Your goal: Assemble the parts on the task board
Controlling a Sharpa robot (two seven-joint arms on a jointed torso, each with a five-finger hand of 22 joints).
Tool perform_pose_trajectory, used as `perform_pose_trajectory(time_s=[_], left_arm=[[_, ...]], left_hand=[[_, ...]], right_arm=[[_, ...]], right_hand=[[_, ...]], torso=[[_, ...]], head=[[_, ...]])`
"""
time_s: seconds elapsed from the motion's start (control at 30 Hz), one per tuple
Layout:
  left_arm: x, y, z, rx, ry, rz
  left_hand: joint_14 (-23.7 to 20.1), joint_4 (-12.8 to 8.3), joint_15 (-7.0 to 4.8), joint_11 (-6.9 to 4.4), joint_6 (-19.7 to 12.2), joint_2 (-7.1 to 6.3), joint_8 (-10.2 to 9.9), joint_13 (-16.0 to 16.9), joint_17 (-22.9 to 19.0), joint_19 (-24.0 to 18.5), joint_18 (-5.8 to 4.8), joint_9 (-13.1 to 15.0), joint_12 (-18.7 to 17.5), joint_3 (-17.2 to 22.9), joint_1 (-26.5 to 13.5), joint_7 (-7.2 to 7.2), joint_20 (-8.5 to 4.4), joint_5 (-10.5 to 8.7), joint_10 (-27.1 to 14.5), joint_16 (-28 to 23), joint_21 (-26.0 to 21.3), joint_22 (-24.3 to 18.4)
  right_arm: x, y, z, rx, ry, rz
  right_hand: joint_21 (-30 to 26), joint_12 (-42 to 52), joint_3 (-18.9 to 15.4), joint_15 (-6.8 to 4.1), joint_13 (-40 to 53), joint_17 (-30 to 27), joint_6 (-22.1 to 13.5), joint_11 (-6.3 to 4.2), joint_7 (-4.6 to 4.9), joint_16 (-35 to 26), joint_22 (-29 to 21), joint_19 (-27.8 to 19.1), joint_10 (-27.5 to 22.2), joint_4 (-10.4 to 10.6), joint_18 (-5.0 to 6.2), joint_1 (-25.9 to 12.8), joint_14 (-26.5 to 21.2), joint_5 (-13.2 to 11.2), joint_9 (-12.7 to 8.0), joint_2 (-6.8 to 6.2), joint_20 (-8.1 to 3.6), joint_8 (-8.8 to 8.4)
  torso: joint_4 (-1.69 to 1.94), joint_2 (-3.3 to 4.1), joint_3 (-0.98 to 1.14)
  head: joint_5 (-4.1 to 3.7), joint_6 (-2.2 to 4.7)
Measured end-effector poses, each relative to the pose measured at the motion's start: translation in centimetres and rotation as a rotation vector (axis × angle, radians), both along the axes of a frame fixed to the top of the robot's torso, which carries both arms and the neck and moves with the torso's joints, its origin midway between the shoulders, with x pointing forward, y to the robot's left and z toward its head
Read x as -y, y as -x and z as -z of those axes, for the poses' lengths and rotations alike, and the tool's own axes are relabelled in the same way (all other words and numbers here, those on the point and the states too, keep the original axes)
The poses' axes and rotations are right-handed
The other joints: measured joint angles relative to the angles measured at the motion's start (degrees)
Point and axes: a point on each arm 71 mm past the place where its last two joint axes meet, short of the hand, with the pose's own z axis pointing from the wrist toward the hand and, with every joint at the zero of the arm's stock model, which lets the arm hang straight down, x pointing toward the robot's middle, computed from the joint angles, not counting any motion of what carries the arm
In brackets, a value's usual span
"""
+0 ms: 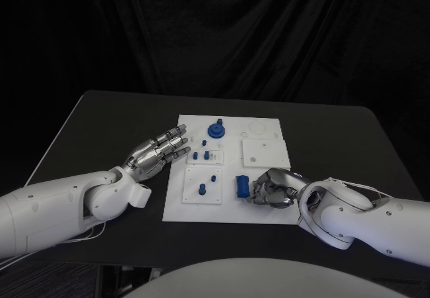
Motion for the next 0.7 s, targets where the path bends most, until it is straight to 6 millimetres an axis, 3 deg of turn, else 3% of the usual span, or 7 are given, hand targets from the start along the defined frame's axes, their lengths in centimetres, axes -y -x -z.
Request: perform_pose_trajectory(time_s=[0.13,0.3,0.4,0.5,0.6,0.7], left_arm=[[0.01,0.02,0.03,-0.002,0.0,0.001],[0.0,0.05,0.08,-0.004,-0.001,0.002],[-0.03,0.07,0.1,-0.005,-0.001,0.002],[-0.04,0.1,0.11,-0.006,-0.001,0.002],[-0.05,0.11,0.12,-0.006,-0.002,0.002],[-0.06,0.12,0.13,-0.007,-0.002,0.002]], left_hand=[[0.0,0.0,0.0,0.0,0.0,0.0,0.0,0.0,0.0,0.0,0.0,0.0,0.0,0.0,0.0,0.0,0.0,0.0,0.0,0.0,0.0,0.0],[0.0,0.0,0.0,0.0,0.0,0.0,0.0,0.0,0.0,0.0,0.0,0.0,0.0,0.0,0.0,0.42,0.0,0.0,0.0,0.0,0.0,0.0],[0.0,0.0,0.0,0.0,0.0,0.0,0.0,0.0,0.0,0.0,0.0,0.0,0.0,0.0,0.0,0.41,0.0,0.0,0.0,0.0,0.0,0.0],[0.0,0.0,0.0,0.0,0.0,0.0,0.0,0.0,0.0,0.0,0.0,0.0,0.0,0.0,0.0,0.41,0.0,0.0,0.0,0.0,0.0,0.0],[0.0,0.2,0.0,0.0,0.0,0.0,0.0,0.0,0.0,0.0,0.0,0.0,0.0,0.2,0.0,0.41,0.0,0.0,0.0,0.0,0.0,0.0],[0.0,0.2,0.0,0.0,0.0,0.0,0.0,0.0,0.0,0.0,0.0,0.0,0.0,0.2,0.0,0.41,0.0,0.0,0.0,0.0,0.0,0.0]], right_arm=[[-0.08,0.06,-0.04,0.0,-0.003,-0.005],[-0.16,0.12,-0.12,0.005,-0.01,-0.011],[-0.19,0.18,-0.21,0.01,-0.017,-0.014],[-0.18,0.22,-0.31,0.017,-0.025,-0.013],[-0.15,0.23,-0.41,0.026,-0.033,-0.01],[-0.12,0.2,-0.5,0.035,-0.04,-0.003]], right_hand=[[0.0,0.0,-0.9,0.0,0.0,0.0,0.0,-0.08,-0.04,0.0,0.0,-0.1,-0.1,-0.9,0.0,0.9,0.0,-1.4,0.3,-0.91,-0.07,0.28],[0.0,0.0,-2.5,0.0,0.0,0.0,0.0,-0.08,-0.04,0.0,0.0,-0.1,-0.1,0.3,0.0,0.1,0.0,-3.8,1.0,-0.95,-0.07,1.05],[0.0,0.0,-3.4,0.0,0.0,0.0,0.0,-0.08,-0.04,0.0,0.0,-0.1,-0.1,1.2,0.0,-1.0,0.0,-3.9,1.3,-0.13,-0.07,1.17],[0.0,0.0,-4.0,0.0,0.0,0.0,0.0,-0.08,-0.04,0.0,0.0,-0.1,-0.1,3.0,-0.01,-2.8,0.0,-1.3,1.6,1.11,-0.07,1.39],[0.0,0.0,-4.7,0.0,0.0,0.0,0.0,-0.08,-0.04,0.0,0.0,-0.1,-0.1,4.1,0.0,-4.0,0.0,-1.0,1.8,1.51,-0.07,1.39],[0.0,0.0,-5.5,0.0,0.0,0.0,0.2,-0.08,-0.24,0.0,0.0,0.0,-0.1,5.9,0.0,-5.8,0.0,-0.7,2.1,2.83,-0.19,1.72]], torso=[[-0.01,0.0,0.0],[-0.01,0.0,0.01],[-0.01,0.0,0.01],[-0.01,0.0,0.01],[-0.01,0.0,0.01],[-0.01,0.0,0.01]], head=[[0.0,0.0],[0.0,0.0],[0.03,0.0],[0.06,0.0],[0.12,0.0],[0.14,0.0]])
